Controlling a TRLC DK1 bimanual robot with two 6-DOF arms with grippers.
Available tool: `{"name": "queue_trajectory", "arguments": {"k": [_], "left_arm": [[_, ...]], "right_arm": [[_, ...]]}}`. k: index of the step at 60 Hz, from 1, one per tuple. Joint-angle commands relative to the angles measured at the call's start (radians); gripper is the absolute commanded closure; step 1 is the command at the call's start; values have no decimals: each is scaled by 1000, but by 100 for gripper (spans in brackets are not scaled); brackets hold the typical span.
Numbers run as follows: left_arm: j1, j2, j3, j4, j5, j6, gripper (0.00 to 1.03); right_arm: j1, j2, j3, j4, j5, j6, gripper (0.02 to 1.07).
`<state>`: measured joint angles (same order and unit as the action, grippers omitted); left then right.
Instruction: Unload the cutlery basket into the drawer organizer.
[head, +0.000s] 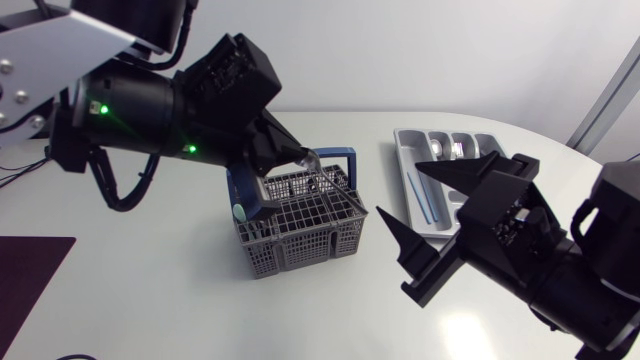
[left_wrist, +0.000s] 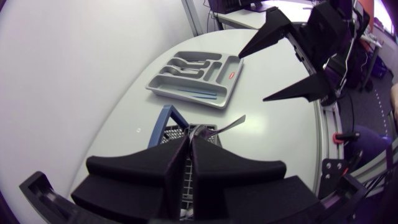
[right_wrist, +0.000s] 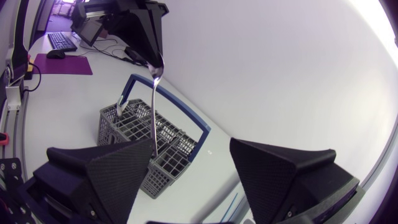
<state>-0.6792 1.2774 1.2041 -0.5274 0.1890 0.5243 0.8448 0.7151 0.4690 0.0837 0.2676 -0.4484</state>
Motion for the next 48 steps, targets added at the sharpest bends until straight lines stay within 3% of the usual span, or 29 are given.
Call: {"name": "queue_trajectory", "arguments": {"k": [1,27,36,48], "left_arm": [[-2,45,86,-13,36,-119,91],[-37,165,192,-75,93,-256,91],[-56,168,189,-77,93,-282,91],[-56,175,183,-80,93,-291,91]], "right_arm": [[17,20,-33,44,16,-44,22],[89,136,-44,215,78,-108,48],[89,187,-33,263,90,-134,48],[86,227,-32,306,104,-154,66]]}}
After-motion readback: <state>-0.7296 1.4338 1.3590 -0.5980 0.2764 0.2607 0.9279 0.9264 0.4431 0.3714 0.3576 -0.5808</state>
